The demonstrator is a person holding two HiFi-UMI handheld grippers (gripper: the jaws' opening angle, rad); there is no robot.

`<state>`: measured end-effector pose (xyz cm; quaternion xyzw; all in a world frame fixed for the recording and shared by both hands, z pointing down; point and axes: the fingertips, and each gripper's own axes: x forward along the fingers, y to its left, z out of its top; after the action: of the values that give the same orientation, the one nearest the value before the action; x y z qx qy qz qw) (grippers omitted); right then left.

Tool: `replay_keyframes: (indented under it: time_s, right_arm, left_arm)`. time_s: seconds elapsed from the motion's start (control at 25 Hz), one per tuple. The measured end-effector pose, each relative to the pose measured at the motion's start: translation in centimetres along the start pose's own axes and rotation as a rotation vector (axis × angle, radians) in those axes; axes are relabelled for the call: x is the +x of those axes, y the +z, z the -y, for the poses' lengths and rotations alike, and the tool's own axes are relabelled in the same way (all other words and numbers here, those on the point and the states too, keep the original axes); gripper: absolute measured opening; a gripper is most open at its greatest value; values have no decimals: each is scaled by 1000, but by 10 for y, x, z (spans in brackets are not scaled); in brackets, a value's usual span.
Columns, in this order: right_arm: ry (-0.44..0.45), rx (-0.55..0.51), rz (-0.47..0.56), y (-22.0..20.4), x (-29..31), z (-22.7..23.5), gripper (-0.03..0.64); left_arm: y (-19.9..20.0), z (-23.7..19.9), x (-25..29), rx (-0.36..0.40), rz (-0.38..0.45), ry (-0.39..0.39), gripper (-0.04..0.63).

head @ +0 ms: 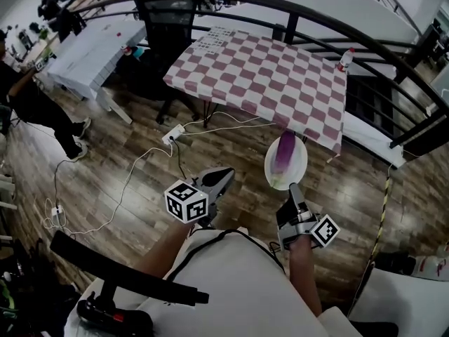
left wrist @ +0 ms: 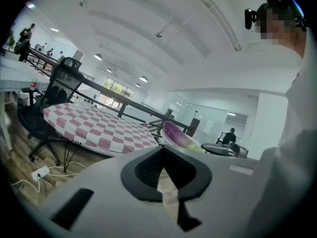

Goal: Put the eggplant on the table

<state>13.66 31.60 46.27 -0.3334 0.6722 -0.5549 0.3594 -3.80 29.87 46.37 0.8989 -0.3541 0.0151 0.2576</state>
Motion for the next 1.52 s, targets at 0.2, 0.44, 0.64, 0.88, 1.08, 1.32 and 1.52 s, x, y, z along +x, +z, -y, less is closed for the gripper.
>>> replay_keyframes:
  time_s: [0.2, 0.44, 0.64, 0.88, 1.08, 1.32, 1.52]
  right_arm:
    - [-6, -6, -31, 7, 2, -3, 38]
    - [-12, 7, -43, 10, -9, 3, 39]
    - [-6, 13, -66, 8, -2, 2, 38]
    - [-4, 0, -60, 13, 5, 5, 38]
    - [-1, -2, -48, 21, 20, 5, 38]
    - [-13, 1, -29, 30, 41, 11, 39]
    - [-16, 2, -15, 41, 68, 16, 38]
  left_arm:
    - [2, 1, 1, -19, 12, 32, 6]
    - [-4, 9, -2, -24, 13, 60, 6]
    - [0, 7, -1, -8, 20, 69, 6]
    - [1, 0, 8, -3, 10, 58, 6]
    - [15, -12, 21, 10, 11, 47, 6]
    - [26, -33, 39, 0, 0, 31, 6]
    - [44, -57, 55, 4, -4, 23, 6]
